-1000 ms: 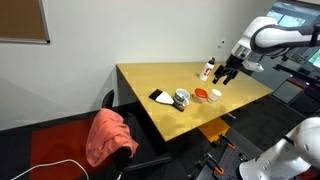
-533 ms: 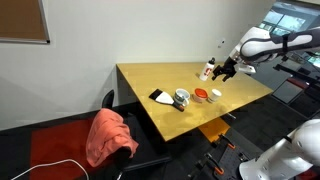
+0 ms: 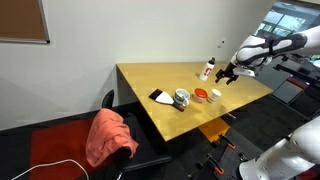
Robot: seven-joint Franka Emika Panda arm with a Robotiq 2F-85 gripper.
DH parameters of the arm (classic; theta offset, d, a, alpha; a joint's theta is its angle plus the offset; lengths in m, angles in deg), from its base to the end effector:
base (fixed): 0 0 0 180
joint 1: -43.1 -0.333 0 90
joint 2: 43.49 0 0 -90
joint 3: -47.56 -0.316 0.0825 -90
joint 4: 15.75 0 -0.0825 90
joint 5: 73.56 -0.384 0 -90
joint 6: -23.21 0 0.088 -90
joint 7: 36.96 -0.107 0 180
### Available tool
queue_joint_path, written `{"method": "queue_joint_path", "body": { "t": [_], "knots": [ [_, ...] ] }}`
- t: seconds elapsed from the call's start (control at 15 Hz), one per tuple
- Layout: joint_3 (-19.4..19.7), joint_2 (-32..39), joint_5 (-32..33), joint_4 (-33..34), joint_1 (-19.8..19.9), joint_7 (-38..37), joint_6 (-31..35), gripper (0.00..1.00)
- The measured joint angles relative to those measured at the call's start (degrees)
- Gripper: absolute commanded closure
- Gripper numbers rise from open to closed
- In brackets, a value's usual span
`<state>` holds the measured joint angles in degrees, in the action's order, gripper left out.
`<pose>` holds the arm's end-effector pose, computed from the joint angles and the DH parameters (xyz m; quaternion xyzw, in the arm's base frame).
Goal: Open the Tupperware, pour the sweets into it, then close the kid
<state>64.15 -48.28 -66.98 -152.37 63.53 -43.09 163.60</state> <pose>0.3990 -0.3014 0.3657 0.9414 -0.3281 0.0632 0.0463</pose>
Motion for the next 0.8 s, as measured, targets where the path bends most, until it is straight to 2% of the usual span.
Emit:
{"method": "queue_joint_path", "body": {
  "t": [0.4, 0.8],
  "knots": [
    [0.29, 0.77, -0.25, 0.43, -0.03, -0.08, 0.54, 0.0],
    [2.12, 9.69, -4.3, 5.01, 0.06, 0.25, 5.94, 0.0]
  ]
}}
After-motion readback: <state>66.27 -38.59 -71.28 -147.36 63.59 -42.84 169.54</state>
